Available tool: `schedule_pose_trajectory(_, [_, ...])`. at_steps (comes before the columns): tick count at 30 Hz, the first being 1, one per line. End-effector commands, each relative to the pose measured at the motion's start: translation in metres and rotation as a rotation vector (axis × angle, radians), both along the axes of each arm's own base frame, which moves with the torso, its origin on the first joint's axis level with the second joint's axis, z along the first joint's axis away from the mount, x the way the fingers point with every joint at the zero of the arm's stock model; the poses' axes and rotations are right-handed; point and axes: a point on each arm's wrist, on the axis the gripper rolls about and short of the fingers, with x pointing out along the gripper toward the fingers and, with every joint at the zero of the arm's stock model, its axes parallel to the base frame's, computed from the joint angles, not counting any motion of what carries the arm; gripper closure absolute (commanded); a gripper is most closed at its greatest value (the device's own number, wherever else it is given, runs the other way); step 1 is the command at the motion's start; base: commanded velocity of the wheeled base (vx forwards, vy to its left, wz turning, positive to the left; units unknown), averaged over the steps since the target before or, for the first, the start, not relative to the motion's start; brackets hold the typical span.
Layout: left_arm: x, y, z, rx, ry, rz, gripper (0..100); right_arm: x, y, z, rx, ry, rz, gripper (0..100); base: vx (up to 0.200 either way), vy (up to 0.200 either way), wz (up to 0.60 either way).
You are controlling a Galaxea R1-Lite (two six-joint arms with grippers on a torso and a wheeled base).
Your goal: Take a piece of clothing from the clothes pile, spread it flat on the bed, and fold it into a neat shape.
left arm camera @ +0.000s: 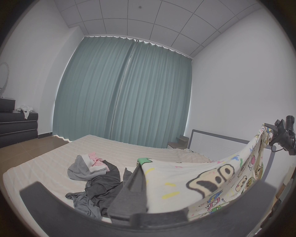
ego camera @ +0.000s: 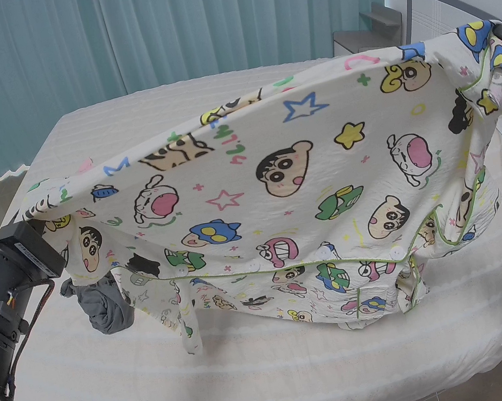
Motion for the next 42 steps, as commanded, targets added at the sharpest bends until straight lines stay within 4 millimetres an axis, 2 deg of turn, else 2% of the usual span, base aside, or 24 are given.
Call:
schedule_pose_trajectory(1, [0.0, 0.0, 0.0, 0.001, -0.002, 0.001, 100, -0.001, -0.001, 0.001, 0.003, -0.004, 0.0, 100, -0.2, 0.0, 0.0])
schedule_pose_trajectory(12, [-0.006, 0.003, 0.001, -0.005, -0.015, -0.003, 100, -0.013, -0.008, 0.005, 0.021, -0.035, 0.001, 100, -0.2, 0.0, 0.0])
schedule_pose_trajectory(21, [-0.019, 0.008, -0.001, -0.014, -0.029, -0.027, 100, -0.029, -0.018, 0.004, 0.002, -0.05, 0.037, 100, 0.0, 0.0, 0.0])
schedule_pose_trajectory(27, [-0.025, 0.012, 0.003, -0.028, -0.05, -0.031, 100, -0.033, -0.02, 0.006, 0.004, -0.058, 0.039, 100, 0.0, 0.0, 0.0])
schedule_pose_trajectory(36, [-0.025, 0.011, -0.029, 0.051, 0.05, -0.06, 100, -0.024, -0.015, -0.014, -0.039, 0.015, 0.032, 100, 0.0, 0.0, 0.0])
schedule_pose_trajectory(42, [-0.02, 0.008, -0.043, 0.086, 0.108, -0.06, 100, -0.014, -0.015, -0.027, -0.068, 0.069, -0.014, 100, 0.0, 0.0, 0.0])
